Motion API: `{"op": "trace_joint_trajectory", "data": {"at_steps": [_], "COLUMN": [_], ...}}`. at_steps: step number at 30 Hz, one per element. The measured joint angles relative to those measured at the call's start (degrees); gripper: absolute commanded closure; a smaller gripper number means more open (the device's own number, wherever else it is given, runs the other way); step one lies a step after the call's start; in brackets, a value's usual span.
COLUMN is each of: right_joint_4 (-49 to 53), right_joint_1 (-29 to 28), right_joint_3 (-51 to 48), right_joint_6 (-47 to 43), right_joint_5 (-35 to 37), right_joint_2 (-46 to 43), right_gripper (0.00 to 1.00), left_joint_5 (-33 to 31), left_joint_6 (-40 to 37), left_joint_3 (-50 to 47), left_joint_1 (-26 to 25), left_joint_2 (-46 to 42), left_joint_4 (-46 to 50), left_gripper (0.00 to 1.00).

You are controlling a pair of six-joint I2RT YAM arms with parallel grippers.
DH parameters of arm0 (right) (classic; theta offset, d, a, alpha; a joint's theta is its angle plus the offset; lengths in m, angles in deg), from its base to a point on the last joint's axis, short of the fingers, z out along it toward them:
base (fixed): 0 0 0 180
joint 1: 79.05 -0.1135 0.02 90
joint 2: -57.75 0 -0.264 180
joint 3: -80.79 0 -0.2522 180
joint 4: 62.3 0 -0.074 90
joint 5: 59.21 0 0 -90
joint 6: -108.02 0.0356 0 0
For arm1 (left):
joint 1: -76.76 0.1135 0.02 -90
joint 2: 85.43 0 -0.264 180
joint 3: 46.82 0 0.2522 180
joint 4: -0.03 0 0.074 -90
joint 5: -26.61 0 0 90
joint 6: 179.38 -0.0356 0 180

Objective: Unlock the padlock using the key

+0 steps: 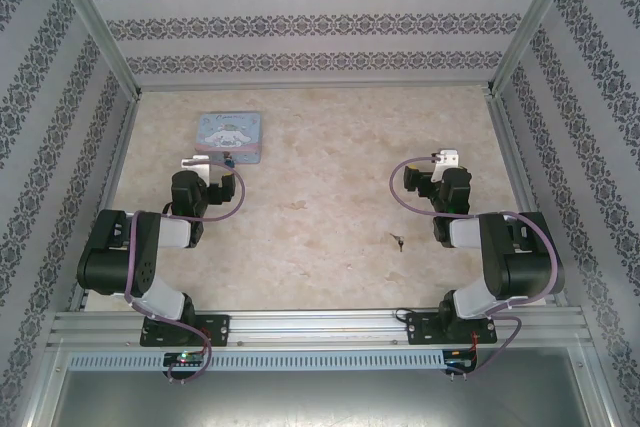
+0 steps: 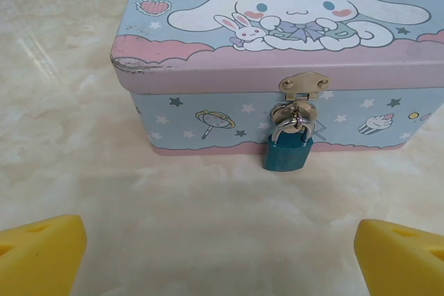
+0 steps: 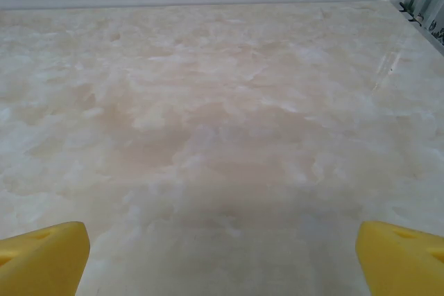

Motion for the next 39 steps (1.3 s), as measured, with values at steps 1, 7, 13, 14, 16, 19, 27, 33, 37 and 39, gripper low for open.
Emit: {"op": "trace_joint_trajectory", "data": {"at_steps": [1, 7, 13, 14, 16, 19, 27, 33, 37, 39], "right_joint_4": [0.0, 0.0, 0.0, 0.0, 0.0, 0.0, 11.52, 32.35, 41.77, 45.05], "right_joint_1": [0.0, 0.0, 0.02, 0.04, 0.09, 0.42, 0.42, 1.2, 3.08, 3.52], "right_joint_3": [0.0, 0.0, 0.0, 0.0, 0.0, 0.0, 4.57, 19.69, 27.78, 30.18], "right_joint_6": [0.0, 0.0, 0.02, 0.02, 0.02, 0.04, 0.76, 8.81, 14.32, 16.74], "right_joint_5": [0.0, 0.0, -0.02, -0.04, -0.11, -0.59, 0.85, 2.95, -2.45, -6.32], "right_joint_2": [0.0, 0.0, 0.02, 0.02, 0.02, 0.02, -5.29, -10.56, -10.49, -9.29], "right_gripper": [0.02, 0.02, 0.02, 0.02, 0.02, 0.02, 0.02, 0.02, 0.02, 0.02], "left_joint_5": [0.0, 0.0, 0.0, 0.0, 0.0, 0.26, -0.66, -1.75, -1.62, -0.37], "left_joint_6": [0.0, 0.0, 0.0, 0.0, 0.0, 0.0, 0.07, 2.91, 6.6, 8.39], "left_joint_3": [0.0, 0.0, 0.0, 0.0, 0.0, 0.0, 2.34, 13.0, 27.71, 35.34], "left_joint_1": [0.0, 0.0, 0.0, 0.0, 0.0, 0.0, 0.0, 0.28, 1.92, 3.41], "left_joint_2": [0.0, 0.0, 0.0, 0.0, 0.0, 0.0, -5.07, -10.58, -7.41, -3.87], "left_joint_4": [0.0, 0.02, 0.0, 0.02, 0.02, 0.0, 7.06, 19.89, 31.71, 36.52], "left_gripper": [0.0, 0.0, 0.01, 0.0, 0.0, 0.0, 0.0, 0.0, 0.0, 0.0]}}
